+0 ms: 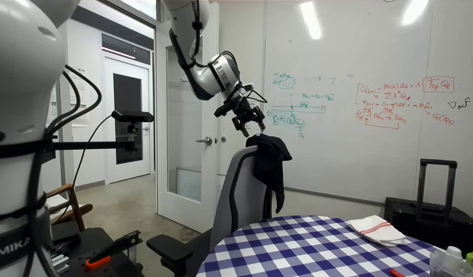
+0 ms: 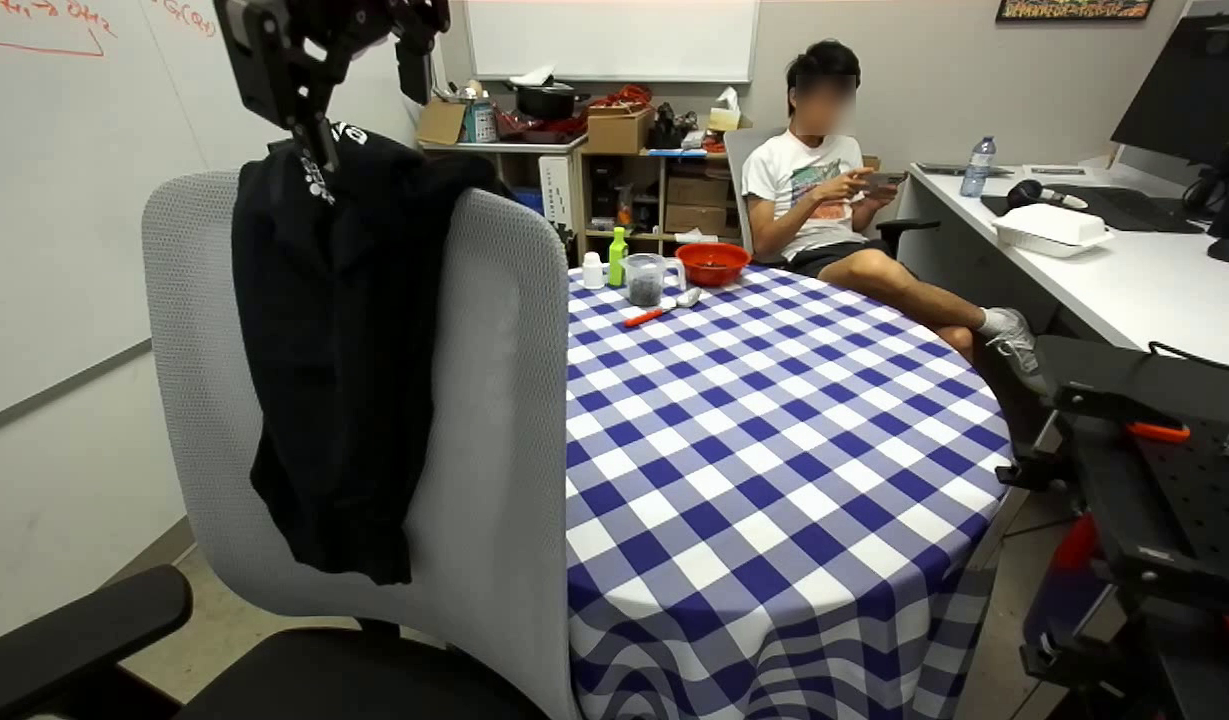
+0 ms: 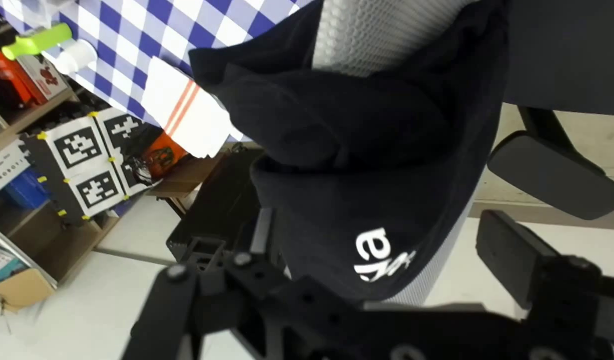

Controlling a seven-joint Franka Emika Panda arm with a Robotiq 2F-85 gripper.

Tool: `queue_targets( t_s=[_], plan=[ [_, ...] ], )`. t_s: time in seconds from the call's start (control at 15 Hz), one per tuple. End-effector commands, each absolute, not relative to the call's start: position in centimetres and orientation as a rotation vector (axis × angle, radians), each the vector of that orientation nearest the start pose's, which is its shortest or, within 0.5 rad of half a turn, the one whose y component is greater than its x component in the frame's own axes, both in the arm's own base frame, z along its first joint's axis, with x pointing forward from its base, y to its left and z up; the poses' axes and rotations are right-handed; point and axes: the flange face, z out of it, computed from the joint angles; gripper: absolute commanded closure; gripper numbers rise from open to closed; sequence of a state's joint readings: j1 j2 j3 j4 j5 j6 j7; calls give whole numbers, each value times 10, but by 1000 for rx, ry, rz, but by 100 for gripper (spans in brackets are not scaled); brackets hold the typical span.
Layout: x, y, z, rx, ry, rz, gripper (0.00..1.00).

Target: Put the black shirt on the table

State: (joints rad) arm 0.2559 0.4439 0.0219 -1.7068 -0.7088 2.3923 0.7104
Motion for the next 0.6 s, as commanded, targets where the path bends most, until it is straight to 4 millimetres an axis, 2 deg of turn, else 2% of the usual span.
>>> queue_targets(
  t_s=[0.0,0.07,0.13,0.53],
  plan=[
    [681,185,344,-3436,124,-750,0],
    [683,186,341,-3439,156,-733,25],
    [684,187,340,-3443,177,-726,26],
    [690,189,347,-3448,267,-733,73]
  ],
)
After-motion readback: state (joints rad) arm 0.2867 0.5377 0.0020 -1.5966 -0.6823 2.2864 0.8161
